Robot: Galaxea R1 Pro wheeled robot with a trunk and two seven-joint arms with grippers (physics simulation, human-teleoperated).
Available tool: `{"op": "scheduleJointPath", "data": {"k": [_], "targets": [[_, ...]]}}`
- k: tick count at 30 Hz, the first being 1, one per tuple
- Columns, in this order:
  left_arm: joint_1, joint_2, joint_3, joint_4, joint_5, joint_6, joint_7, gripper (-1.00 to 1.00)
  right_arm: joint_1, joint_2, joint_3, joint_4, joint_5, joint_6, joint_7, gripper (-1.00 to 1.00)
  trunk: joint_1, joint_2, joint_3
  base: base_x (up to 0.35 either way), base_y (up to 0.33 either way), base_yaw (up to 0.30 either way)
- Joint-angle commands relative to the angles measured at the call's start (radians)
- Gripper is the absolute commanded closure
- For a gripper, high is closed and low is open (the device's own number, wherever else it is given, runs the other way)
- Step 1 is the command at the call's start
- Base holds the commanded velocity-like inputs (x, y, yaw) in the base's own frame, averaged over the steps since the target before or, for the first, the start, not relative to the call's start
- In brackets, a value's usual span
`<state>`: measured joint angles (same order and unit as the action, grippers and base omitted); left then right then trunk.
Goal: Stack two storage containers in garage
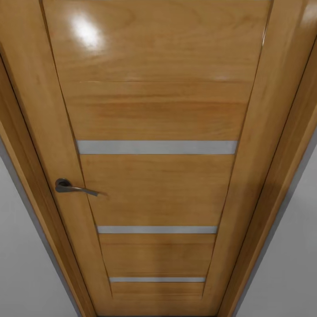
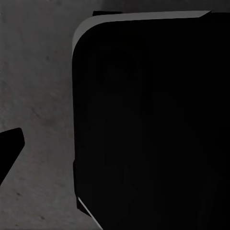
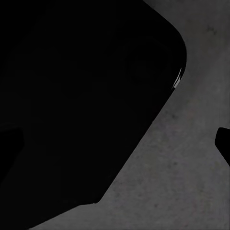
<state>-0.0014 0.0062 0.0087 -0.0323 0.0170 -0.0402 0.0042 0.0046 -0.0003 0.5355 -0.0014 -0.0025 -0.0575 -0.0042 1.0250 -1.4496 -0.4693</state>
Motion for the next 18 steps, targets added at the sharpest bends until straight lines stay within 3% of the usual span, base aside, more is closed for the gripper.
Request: {"op": "scheduleJointPath", "data": {"k": [1,18], "targets": [[0.000,0.000,0.001,0.000,0.002,-0.003,0.000,-1.00,0.000,0.001,0.001,0.000,0.000,-0.003,0.000,-1.00,0.000,0.000,-0.001,0.000,0.000,0.000],[0.000,0.000,0.001,0.000,0.002,-0.003,0.000,-1.00,0.000,0.000,0.000,0.000,-0.001,-0.003,0.000,-1.00,0.000,0.000,-0.001,0.000,0.000,0.000]]}}
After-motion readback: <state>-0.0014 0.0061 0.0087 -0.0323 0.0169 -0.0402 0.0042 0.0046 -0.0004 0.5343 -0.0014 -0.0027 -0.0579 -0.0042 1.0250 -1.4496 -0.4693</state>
